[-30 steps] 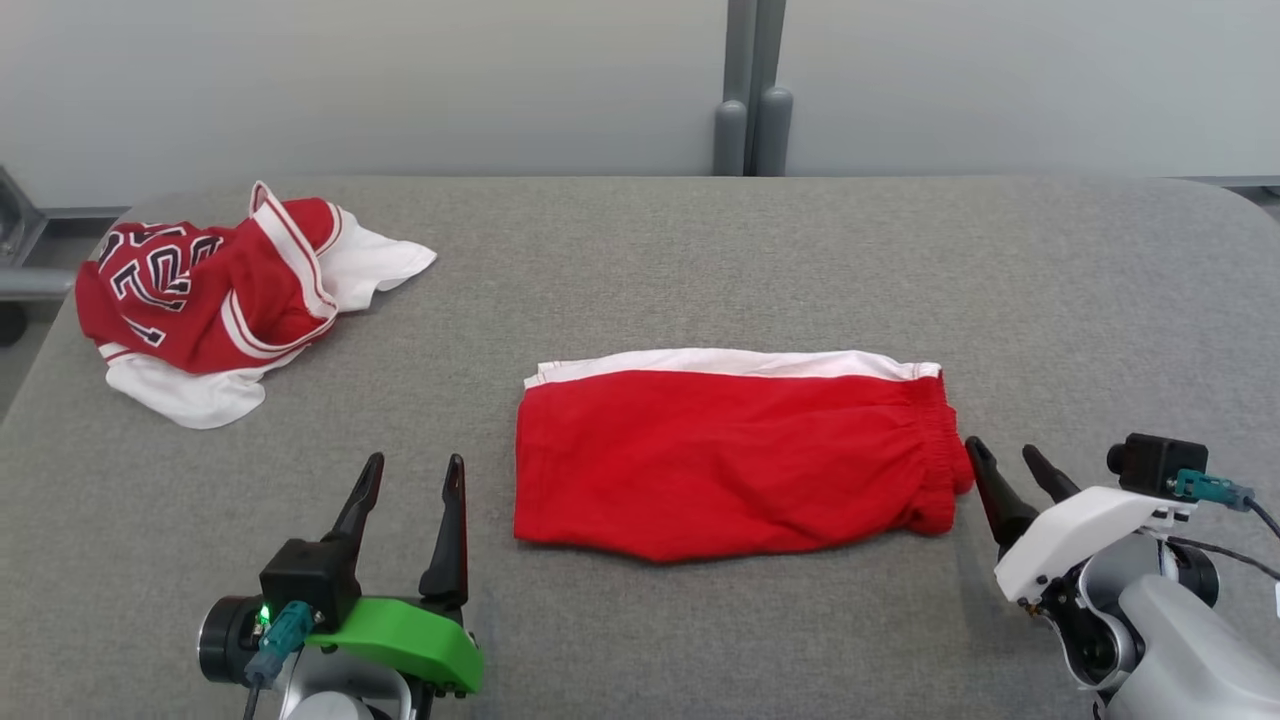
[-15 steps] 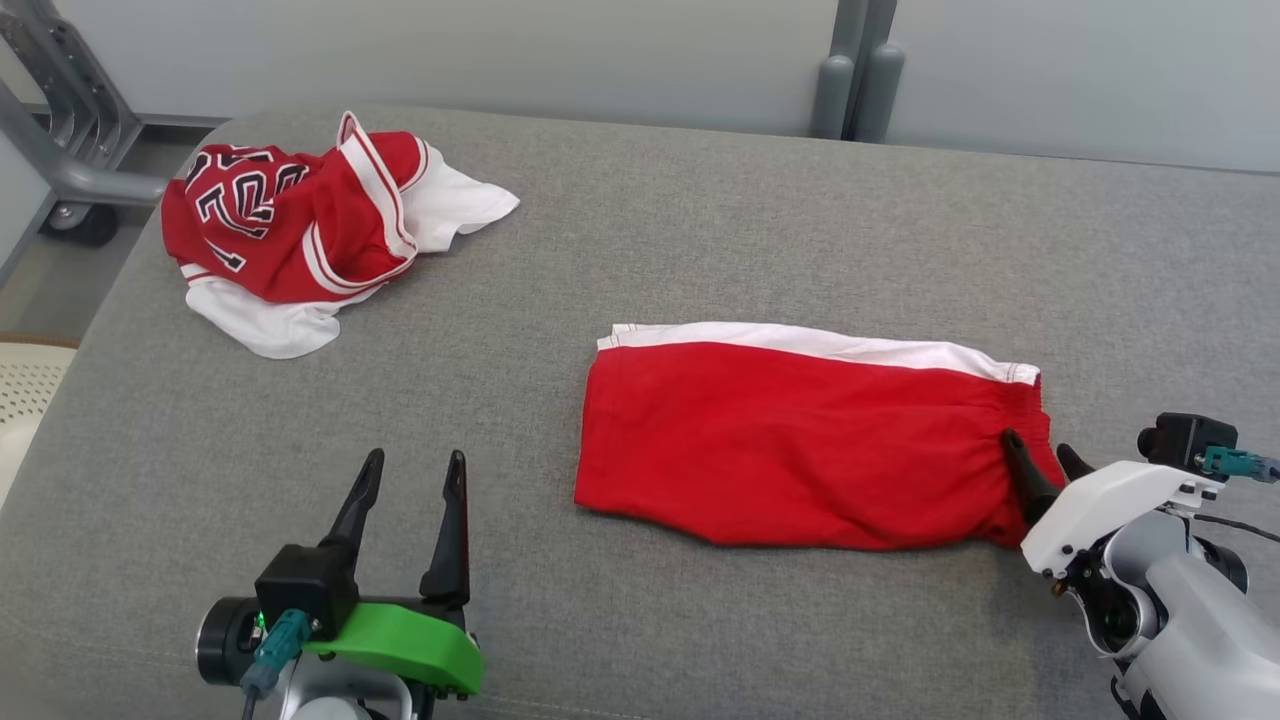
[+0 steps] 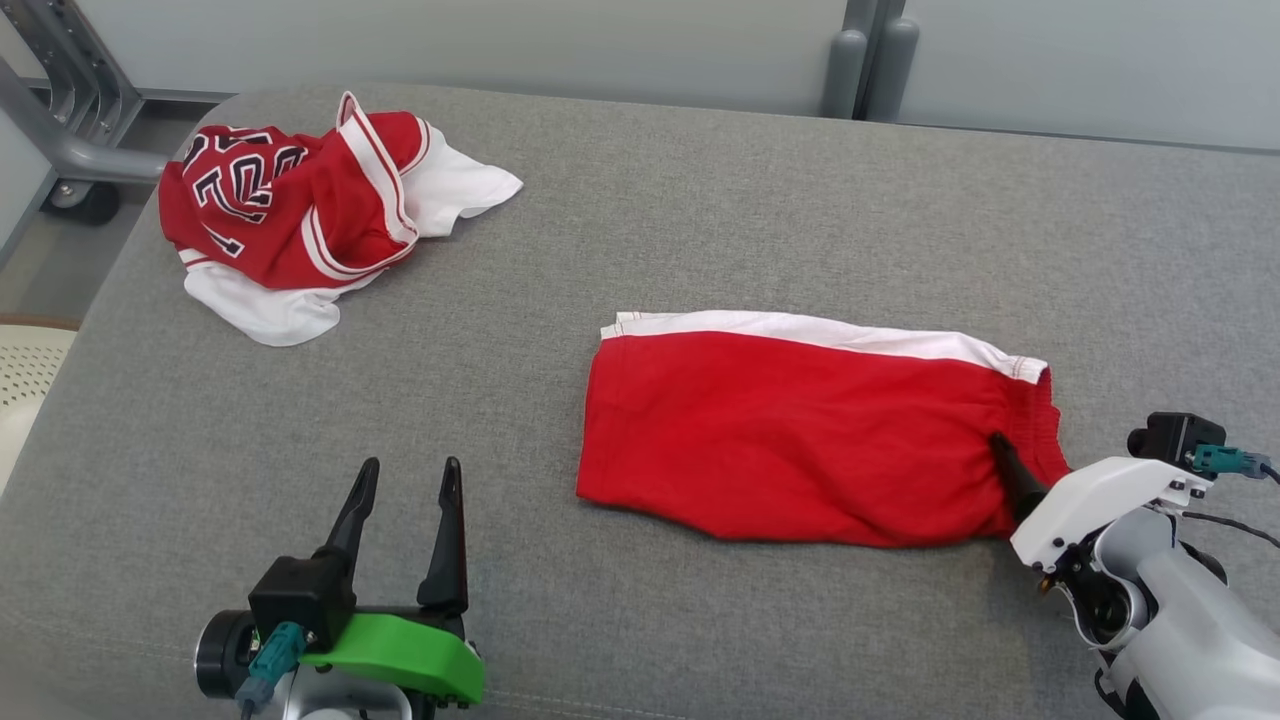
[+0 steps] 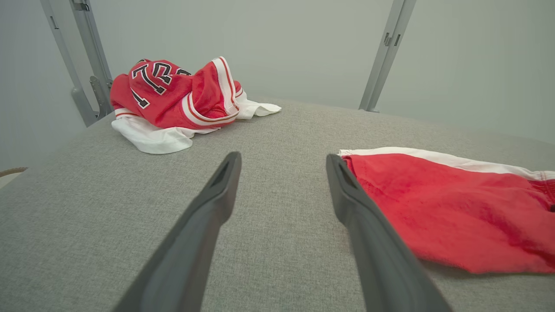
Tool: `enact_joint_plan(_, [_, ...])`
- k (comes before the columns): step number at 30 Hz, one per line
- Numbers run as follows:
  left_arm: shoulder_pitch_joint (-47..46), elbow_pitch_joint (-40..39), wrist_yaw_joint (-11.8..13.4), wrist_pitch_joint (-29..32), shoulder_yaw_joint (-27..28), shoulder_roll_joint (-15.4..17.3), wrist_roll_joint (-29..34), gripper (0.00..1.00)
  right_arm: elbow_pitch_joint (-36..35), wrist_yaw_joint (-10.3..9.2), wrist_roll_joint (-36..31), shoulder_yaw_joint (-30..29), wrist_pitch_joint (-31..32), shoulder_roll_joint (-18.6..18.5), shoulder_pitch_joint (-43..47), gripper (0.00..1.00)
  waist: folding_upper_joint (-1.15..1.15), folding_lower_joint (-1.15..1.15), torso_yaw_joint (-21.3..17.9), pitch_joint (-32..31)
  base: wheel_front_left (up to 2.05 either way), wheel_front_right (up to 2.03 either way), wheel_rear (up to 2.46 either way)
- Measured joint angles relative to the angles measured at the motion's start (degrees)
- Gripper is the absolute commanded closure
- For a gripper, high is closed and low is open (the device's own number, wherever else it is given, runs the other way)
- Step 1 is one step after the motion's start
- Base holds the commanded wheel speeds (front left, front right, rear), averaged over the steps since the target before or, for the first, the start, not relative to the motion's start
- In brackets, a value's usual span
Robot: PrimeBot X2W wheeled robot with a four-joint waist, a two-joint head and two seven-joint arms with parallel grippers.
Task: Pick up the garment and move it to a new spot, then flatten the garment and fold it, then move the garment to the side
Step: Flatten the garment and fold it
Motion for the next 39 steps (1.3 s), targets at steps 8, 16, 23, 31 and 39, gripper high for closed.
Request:
enact_joint_plan(8, [0.68, -0.05, 0.0, 0.0, 1.19, -0.16, 0.48, 0.0, 0.87, 1.9, 1.87, -0.88, 0.01, 0.9, -0.12, 1.0, 0.0, 0.0, -0.87, -0.18, 0.0, 0.0, 0.0])
enact_joint_plan(16, [1.82, -0.03, 0.14, 0.0, 1.72, -0.18, 1.08, 0.0, 1.74, 2.9, 2.27, -0.85, 0.02, 0.48, -0.19, 1.0, 0.0, 0.0, -2.75, -0.97, 0.0, 0.0, 0.0])
enact_joint_plan(23, [2.68, -0.03, 0.14, 0.0, 1.59, -0.19, 1.66, 0.0, 2.14, 3.39, 2.26, -0.86, 0.1, -2.36, -1.3, 1.0, 0.0, 0.0, -4.77, -1.76, 0.0, 0.0, 0.0])
enact_joint_plan(31, [2.7, -0.12, 0.14, 0.0, 0.19, -0.22, 1.66, 0.0, 3.19, 3.42, 2.25, -1.98, 1.59, -8.24, -1.85, 1.0, 0.0, 0.0, -6.64, -2.55, 0.0, 0.0, 0.0])
enact_joint_plan(39, [2.74, -0.2, 0.14, 0.09, -0.26, -0.22, 1.66, 0.0, 1.85, 3.89, 2.24, -0.7, 2.98, -7.3, -2.8, 1.0, 0.0, 0.0, -7.13, -2.6, 0.0, 0.0, 0.0])
